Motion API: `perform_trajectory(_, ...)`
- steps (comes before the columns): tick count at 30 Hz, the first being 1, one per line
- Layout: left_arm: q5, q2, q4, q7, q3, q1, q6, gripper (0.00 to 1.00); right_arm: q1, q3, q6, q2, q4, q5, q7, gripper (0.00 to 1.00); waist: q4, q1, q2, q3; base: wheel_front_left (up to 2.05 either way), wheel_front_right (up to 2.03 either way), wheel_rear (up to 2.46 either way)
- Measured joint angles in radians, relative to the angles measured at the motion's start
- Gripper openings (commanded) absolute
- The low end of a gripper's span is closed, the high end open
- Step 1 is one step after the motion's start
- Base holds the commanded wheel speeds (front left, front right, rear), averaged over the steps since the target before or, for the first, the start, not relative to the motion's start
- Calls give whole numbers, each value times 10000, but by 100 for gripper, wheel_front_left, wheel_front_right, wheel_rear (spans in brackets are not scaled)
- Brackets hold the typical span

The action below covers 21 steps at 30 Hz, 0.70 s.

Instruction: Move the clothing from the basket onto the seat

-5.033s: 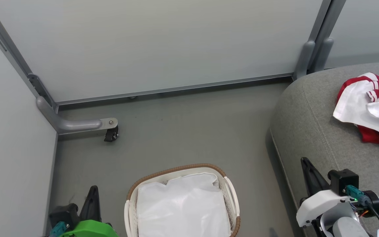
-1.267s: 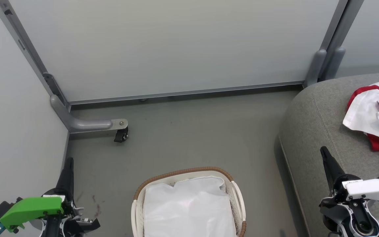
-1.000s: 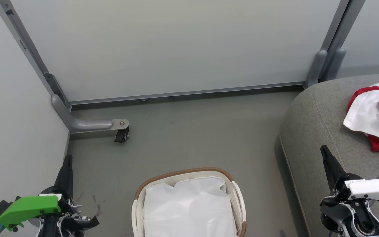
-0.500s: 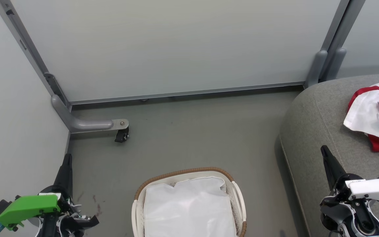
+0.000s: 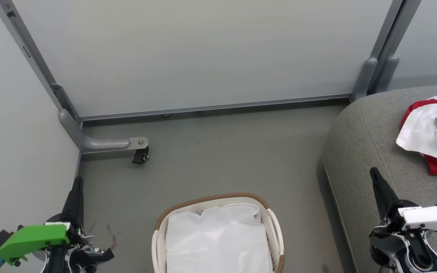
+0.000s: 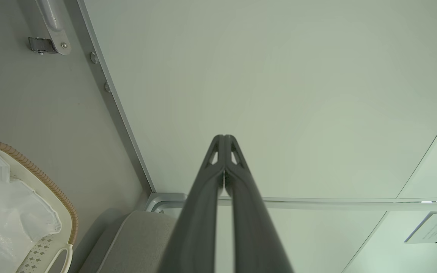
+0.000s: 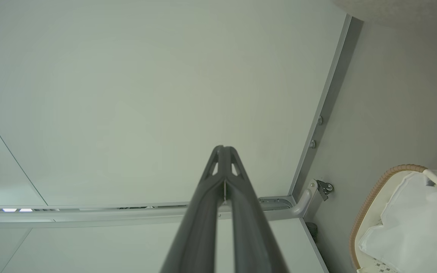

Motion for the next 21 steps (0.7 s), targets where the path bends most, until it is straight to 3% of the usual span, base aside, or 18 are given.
perform_trajectory(21, 0, 0, 0, 0, 0, 0, -2, 0, 1, 0, 0, 0, 0, 0, -2, 0, 0, 0, 0, 0, 0, 0, 0)
